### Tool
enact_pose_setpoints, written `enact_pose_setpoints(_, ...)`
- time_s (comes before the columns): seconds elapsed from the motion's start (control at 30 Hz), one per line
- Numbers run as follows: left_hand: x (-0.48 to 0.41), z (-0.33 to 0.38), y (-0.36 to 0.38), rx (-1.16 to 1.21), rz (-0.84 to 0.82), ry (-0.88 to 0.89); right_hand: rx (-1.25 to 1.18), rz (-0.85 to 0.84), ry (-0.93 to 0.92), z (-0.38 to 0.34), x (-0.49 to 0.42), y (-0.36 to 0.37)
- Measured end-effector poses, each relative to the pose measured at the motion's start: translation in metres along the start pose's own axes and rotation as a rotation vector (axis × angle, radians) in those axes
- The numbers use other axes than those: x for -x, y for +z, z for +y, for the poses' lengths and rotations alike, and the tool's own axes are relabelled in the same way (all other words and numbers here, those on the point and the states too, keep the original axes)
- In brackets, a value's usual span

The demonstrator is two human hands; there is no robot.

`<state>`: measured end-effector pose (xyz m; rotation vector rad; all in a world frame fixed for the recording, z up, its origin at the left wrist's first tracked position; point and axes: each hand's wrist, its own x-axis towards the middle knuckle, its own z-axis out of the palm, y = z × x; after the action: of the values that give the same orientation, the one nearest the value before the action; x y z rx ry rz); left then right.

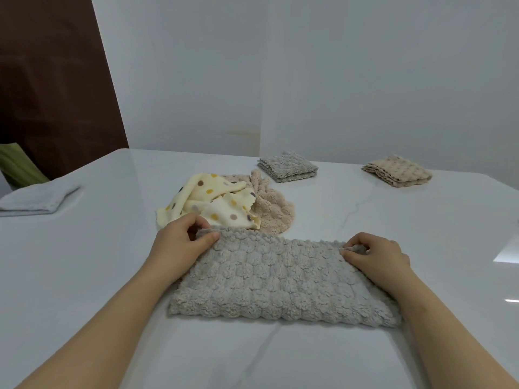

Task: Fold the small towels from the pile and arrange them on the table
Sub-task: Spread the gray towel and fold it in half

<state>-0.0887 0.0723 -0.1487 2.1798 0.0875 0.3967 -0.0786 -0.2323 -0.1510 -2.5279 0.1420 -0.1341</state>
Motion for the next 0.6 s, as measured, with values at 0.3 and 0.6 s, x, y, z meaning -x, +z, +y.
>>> enact_pose_setpoints(0.3, -0.003, -0.003, -0.011, 0.209, 0.015, -0.037, -0.496, 0.133, -0.121, -0.007, 0.007, -0.005)
enact_pose_setpoints(0.6, -0.002, 0.01, -0.025, 0.402, 0.209, 0.082, -0.776, 0.261, -0.204, -0.015, 0.013, -0.02)
